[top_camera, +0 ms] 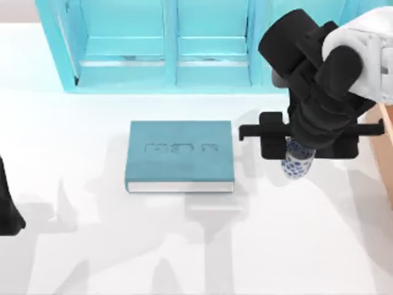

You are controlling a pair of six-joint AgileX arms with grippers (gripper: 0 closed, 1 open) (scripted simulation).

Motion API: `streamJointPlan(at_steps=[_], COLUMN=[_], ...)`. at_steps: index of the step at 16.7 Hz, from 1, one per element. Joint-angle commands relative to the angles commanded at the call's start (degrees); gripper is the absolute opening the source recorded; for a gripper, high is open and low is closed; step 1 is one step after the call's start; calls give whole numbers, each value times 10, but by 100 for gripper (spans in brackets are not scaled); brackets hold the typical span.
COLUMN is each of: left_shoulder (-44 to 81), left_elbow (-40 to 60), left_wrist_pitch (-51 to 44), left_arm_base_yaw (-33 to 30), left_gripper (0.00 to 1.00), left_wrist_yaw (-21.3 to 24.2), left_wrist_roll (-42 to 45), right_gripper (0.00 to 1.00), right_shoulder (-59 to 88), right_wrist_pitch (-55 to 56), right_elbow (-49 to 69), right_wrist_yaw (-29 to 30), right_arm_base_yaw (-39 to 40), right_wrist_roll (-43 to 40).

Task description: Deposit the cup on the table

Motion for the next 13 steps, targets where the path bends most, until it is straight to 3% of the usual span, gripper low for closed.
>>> streamJointPlan(at_steps=[7,11,13], left_shoulder=[0,0,0], left_elbow=[0,0,0], left_wrist_pitch=[0,0,0], left_arm_base_yaw=[0,0,0], left_gripper=[100,100,100], left_wrist_yaw=[0,0,0], left_wrist_roll=[0,0,0], right_gripper=[0,0,15], right_shoulder=[33,35,35], right_wrist_pitch=[99,103,103], right_elbow=[-57,-60,-60], right_wrist_yaw=[-2,-2,-2], right_arm_base_yaw=[-9,-10,-10], right_wrist_roll=[-7,-8,-8])
